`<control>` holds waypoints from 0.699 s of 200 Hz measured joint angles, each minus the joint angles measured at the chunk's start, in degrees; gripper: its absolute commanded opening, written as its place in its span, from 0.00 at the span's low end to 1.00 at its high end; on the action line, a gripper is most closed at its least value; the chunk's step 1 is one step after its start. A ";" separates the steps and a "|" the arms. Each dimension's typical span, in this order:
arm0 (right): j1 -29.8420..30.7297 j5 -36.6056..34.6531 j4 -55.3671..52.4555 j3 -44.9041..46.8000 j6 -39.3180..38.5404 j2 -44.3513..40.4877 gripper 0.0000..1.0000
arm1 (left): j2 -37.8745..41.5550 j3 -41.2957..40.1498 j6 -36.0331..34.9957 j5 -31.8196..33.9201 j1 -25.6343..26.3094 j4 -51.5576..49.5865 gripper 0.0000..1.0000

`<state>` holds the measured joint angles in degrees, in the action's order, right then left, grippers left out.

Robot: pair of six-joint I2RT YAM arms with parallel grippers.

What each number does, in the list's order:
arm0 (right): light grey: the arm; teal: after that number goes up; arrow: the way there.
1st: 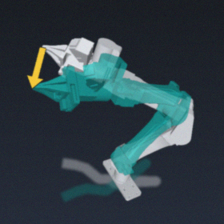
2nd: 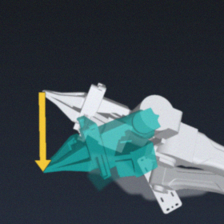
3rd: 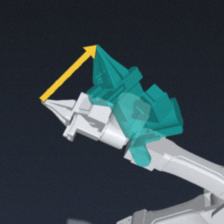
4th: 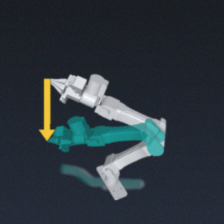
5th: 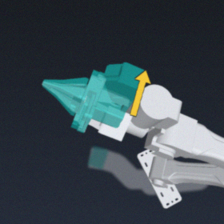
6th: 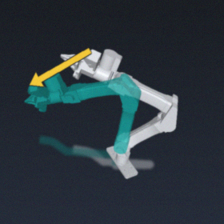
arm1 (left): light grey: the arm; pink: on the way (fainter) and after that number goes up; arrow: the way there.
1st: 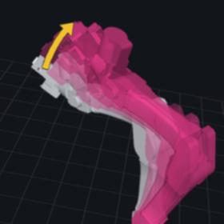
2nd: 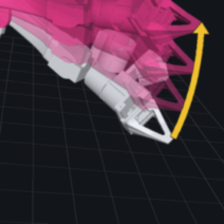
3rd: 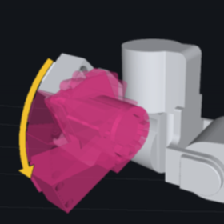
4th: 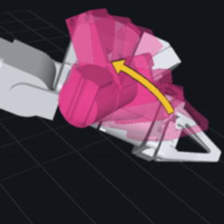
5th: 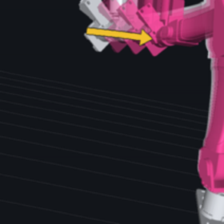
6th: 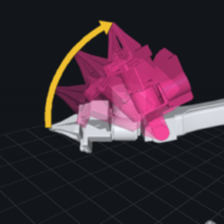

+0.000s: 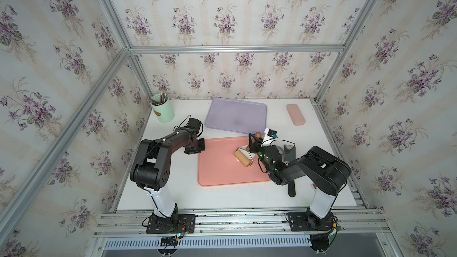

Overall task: Roll out the dumpling wrappers from the dough
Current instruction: Flatten out the dough on the work surface.

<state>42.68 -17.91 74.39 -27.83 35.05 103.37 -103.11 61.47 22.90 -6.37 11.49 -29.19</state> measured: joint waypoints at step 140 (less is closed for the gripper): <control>0.94 -2.25 -1.16 -3.96 -1.73 2.78 0.00 | -0.24 0.17 0.02 -0.22 0.13 0.61 0.00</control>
<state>43.62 -20.16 73.23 -31.79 33.32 106.15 -103.35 61.65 22.92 -6.59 11.62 -28.58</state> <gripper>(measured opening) 0.324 0.082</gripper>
